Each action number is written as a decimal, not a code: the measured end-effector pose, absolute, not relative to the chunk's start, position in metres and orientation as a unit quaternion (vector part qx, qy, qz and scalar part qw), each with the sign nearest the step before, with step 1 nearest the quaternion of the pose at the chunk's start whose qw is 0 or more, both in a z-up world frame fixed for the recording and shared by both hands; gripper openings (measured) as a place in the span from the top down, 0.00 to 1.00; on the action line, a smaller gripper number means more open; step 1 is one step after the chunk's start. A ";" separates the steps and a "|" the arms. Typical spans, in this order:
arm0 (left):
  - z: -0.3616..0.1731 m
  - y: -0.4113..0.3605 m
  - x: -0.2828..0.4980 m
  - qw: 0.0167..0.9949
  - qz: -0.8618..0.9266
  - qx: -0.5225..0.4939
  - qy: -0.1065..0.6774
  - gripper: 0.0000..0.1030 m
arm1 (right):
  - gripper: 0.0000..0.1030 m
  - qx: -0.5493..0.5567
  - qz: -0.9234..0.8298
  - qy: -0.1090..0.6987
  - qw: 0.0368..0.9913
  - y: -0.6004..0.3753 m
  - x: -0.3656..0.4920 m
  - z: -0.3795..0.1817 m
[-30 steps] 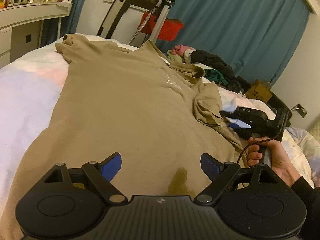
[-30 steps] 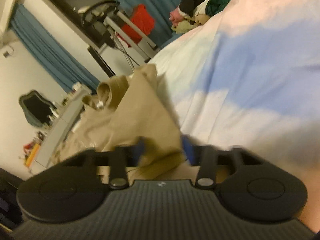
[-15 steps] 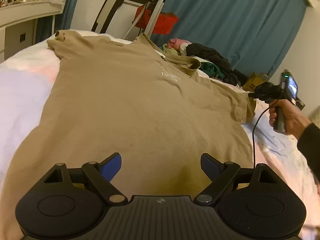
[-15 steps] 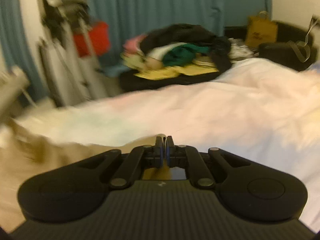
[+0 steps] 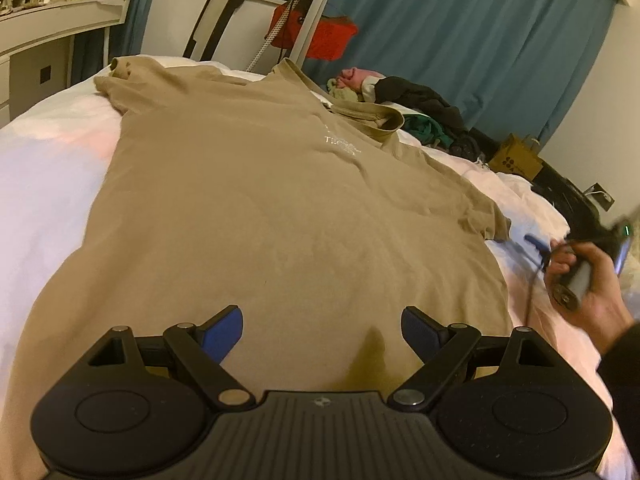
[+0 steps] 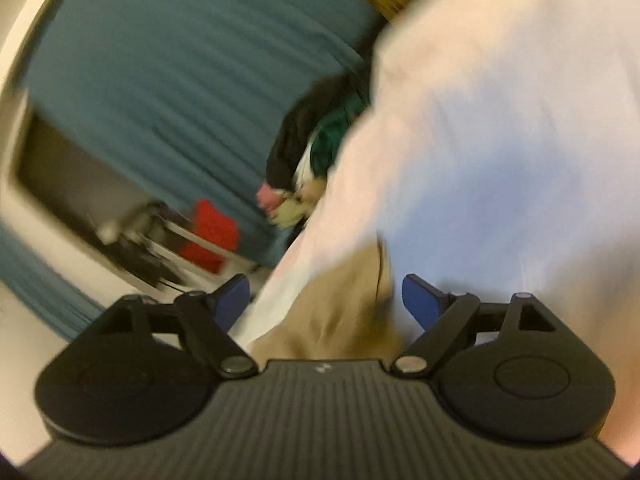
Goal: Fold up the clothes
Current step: 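Grasp the shirt collar edge with the right gripper and pull it straight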
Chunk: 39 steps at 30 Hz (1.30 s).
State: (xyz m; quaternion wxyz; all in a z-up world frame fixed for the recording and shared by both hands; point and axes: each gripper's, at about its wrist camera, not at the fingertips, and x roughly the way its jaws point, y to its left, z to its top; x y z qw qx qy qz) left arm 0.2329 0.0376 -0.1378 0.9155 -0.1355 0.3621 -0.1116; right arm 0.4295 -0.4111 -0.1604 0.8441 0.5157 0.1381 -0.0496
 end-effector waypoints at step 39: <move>-0.122 0.082 0.257 0.927 0.004 -0.095 0.363 0.10 | 0.88 0.073 -0.174 0.129 0.974 -0.243 0.517 -0.057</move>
